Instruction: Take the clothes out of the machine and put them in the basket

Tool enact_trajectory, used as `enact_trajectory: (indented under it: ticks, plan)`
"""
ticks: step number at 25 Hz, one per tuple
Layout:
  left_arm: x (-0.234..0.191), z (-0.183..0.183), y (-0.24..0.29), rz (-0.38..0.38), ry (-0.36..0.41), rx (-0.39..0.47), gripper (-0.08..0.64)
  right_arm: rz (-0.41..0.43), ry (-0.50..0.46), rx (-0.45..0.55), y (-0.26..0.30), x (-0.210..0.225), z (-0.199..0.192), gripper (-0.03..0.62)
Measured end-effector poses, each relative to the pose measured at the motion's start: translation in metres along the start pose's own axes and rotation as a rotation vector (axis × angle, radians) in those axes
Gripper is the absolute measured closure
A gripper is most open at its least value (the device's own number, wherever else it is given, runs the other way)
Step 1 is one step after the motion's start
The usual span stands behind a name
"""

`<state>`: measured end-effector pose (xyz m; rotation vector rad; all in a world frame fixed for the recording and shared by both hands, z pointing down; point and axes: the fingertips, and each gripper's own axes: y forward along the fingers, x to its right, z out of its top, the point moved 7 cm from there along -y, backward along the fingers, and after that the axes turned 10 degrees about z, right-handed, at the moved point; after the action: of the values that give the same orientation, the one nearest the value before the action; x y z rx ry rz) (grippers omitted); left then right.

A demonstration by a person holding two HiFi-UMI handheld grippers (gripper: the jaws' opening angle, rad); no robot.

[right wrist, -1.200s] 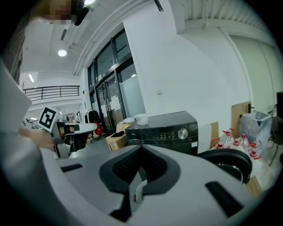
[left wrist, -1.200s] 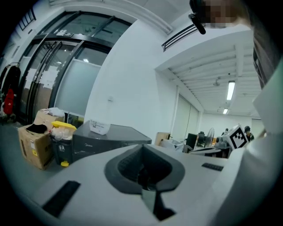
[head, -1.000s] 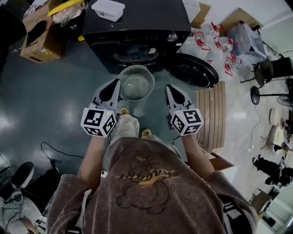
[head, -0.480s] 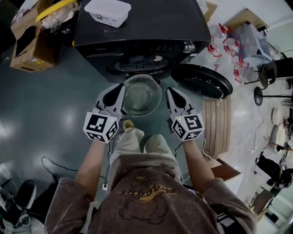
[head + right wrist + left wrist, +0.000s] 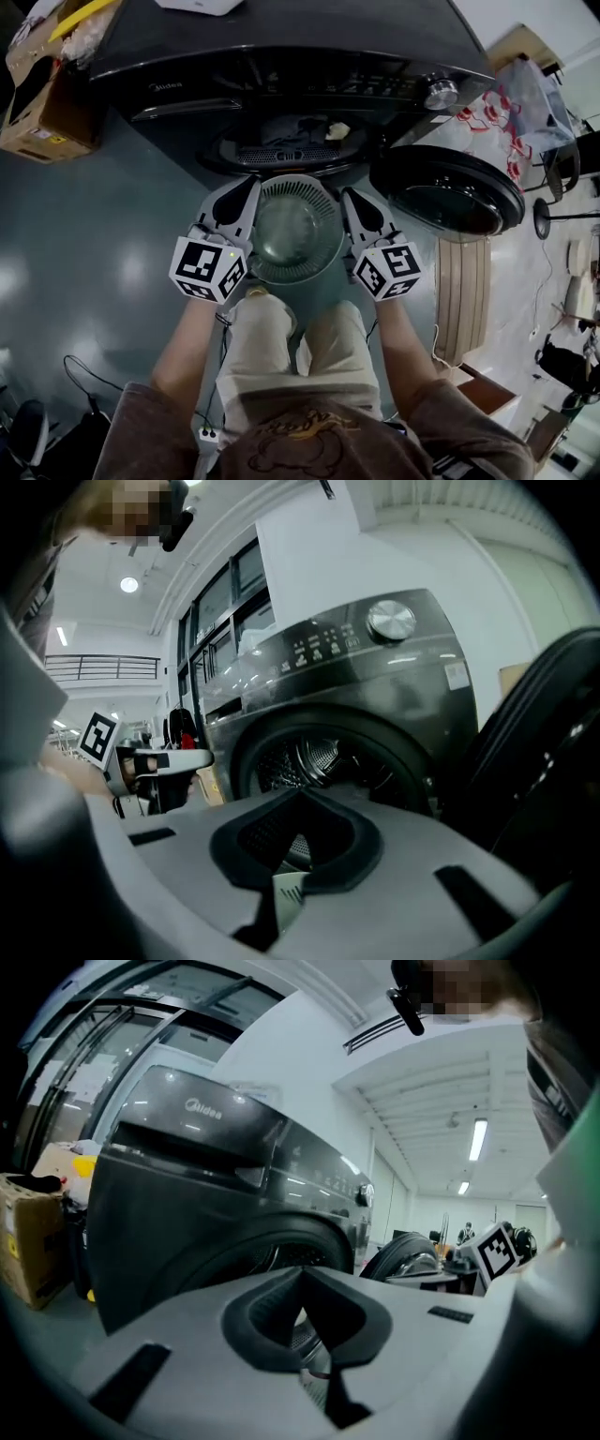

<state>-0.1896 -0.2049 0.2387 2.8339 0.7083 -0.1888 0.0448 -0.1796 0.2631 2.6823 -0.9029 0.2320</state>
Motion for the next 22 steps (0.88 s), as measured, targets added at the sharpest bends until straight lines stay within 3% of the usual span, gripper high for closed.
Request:
enact_trajectory:
  ticks: [5,12,22]
  plan:
    - [-0.017,-0.062,0.025,0.014,-0.02,0.042,0.555,0.013,0.017,0.039,0.02,0.028,-0.062,0.595]
    - [-0.018,-0.133,0.039,-0.013,0.013,0.073,0.555,0.028,-0.025,0.045,0.033,0.046,-0.137,0.595]
    - [0.001,-0.17,0.032,0.001,0.042,0.135,0.555,0.035,-0.088,0.099,0.027,0.049,-0.187,0.595]
